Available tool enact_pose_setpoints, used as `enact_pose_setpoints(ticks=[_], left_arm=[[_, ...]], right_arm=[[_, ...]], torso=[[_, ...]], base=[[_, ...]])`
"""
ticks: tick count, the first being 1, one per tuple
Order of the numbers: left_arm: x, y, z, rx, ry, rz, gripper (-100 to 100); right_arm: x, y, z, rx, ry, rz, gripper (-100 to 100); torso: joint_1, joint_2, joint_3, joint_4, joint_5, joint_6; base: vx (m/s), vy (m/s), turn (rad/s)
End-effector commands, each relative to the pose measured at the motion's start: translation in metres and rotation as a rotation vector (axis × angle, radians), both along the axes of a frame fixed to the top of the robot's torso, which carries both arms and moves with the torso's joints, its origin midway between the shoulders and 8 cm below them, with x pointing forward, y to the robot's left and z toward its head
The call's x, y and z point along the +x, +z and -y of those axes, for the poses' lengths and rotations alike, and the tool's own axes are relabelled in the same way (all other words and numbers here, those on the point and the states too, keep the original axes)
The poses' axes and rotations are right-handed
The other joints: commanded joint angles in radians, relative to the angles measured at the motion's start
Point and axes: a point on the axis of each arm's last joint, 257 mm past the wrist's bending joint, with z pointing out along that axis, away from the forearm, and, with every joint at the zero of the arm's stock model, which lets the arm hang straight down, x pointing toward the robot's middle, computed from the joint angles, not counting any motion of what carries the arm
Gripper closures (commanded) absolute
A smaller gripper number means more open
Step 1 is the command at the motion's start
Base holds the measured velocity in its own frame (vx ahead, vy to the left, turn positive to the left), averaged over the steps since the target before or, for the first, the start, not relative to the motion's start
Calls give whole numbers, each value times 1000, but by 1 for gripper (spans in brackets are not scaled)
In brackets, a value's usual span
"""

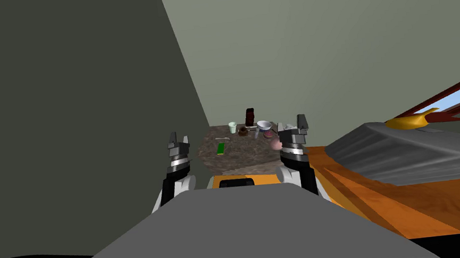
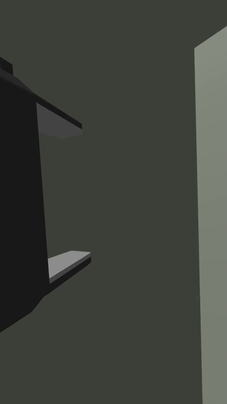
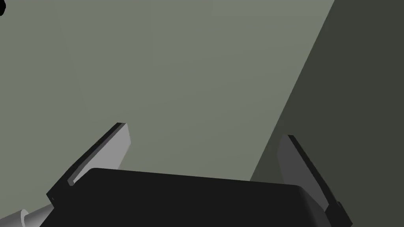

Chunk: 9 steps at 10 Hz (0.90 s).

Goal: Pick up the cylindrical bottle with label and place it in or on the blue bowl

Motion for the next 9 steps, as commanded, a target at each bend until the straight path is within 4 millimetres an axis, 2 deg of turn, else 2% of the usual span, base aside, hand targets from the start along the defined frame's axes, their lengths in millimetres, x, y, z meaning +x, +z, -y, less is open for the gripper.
enact_pose_setpoints(ticks=[1,5,9], left_arm=[[0,0,0,0,0,0,0],[0,0,0,0,0,0,0],[0,0,0,0,0,0,0]], right_arm=[[2,-1,-4,-41,9,-9,-100],[12,-10,-12,-183,4,-48,-100],[26,-29,-13,-346,-54,-95,-100]], torso=[[0,0,0,0,0,0],[0,3,2,1,0,0],[0,6,4,1,0,0]], base=[[-10,4,9],[-46,12,14],[-88,14,19]])
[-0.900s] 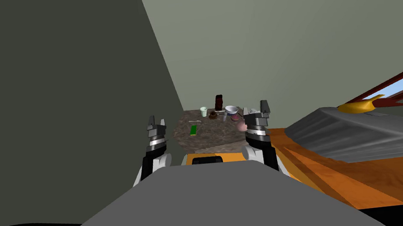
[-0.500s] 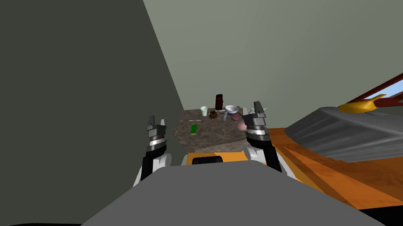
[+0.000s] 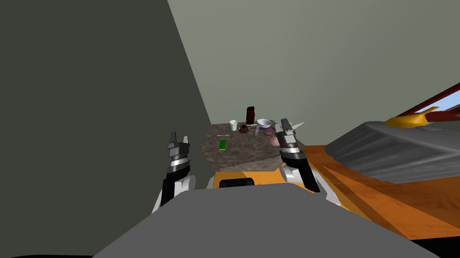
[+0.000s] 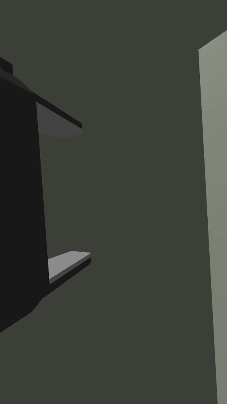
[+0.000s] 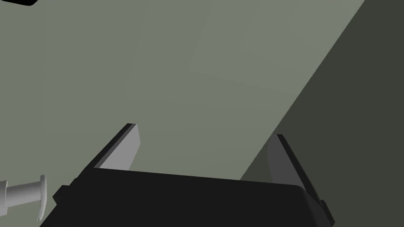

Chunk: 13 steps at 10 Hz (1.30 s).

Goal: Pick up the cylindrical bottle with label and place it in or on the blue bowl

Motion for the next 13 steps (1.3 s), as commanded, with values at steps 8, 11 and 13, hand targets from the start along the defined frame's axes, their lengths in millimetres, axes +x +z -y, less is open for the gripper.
enact_pose_setpoints(ticks=[8,11,13], left_arm=[[0,0,0,0,0,0,0],[0,0,0,0,0,0,0],[0,0,0,0,0,0,0]], right_arm=[[35,-46,8,-306,-162,-76,-100],[50,-64,12,-406,-218,-104,-100],[64,-80,16,-501,-267,-130,-100]], torso=[[1,-2,-1,0,0,0],[1,-4,-2,-1,0,0],[1,-5,-3,-1,0,0]], base=[[-63,30,19],[-23,29,15],[-9,30,16]])
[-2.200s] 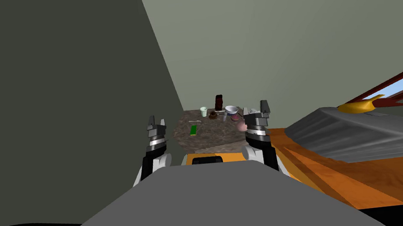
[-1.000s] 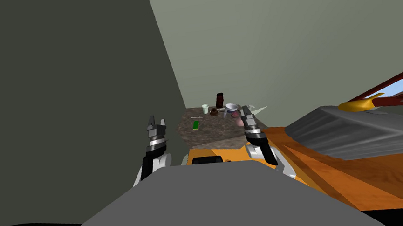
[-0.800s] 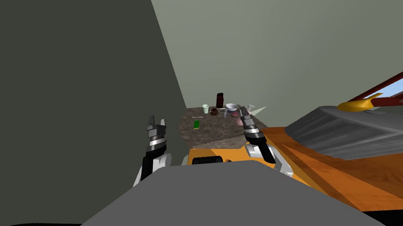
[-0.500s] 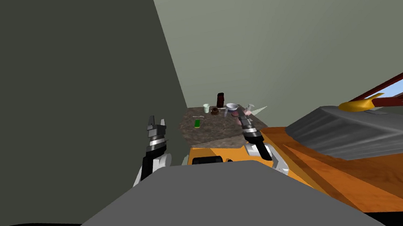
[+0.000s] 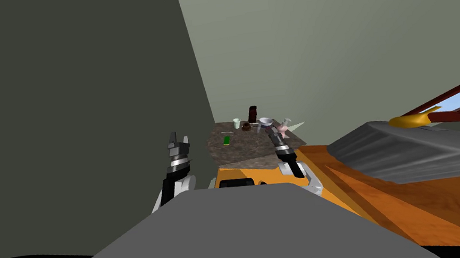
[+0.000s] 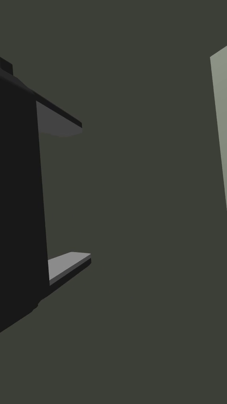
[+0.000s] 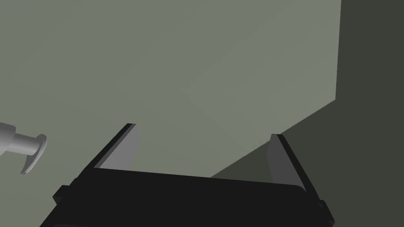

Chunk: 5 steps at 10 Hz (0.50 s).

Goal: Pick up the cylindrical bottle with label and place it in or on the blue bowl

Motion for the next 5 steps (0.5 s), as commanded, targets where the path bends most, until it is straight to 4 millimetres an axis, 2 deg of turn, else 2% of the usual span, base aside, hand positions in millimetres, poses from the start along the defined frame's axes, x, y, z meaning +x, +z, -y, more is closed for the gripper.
enact_pose_setpoints(ticks=[1,5], left_arm=[[0,0,0,0,0,0,0],[0,0,0,0,0,0,0]], right_arm=[[5,-7,1,-39,-23,-12,-100],[30,-38,9,-194,-105,-65,-100]], torso=[[0,0,0,0,0,0],[-1,-1,-1,0,0,0]], base=[[-5,23,4],[13,19,4]])
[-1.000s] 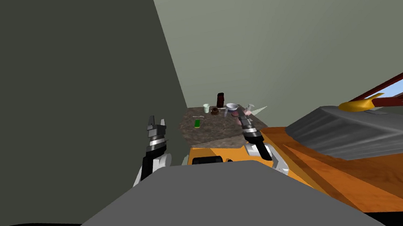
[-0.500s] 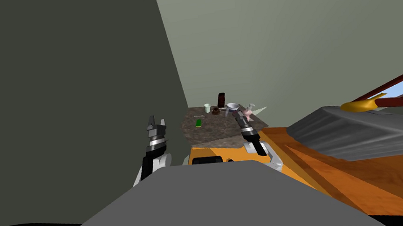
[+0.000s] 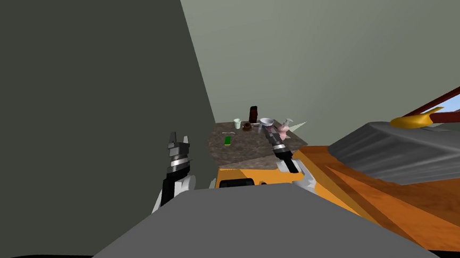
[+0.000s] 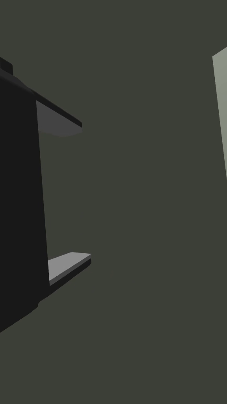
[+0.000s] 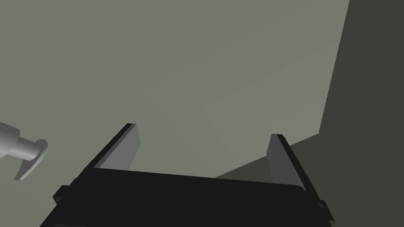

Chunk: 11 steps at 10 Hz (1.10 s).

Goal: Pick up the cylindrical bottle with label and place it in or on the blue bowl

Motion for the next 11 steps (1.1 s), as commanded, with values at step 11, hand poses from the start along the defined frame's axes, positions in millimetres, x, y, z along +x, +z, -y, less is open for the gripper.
enact_pose_setpoints(ticks=[11], left_arm=[[0,0,0,0,0,0,0]], right_arm=[[60,-71,16,-364,-177,-146,-100]], torso=[[-2,-3,-2,-1,0,0]], base=[[51,-8,-16]])
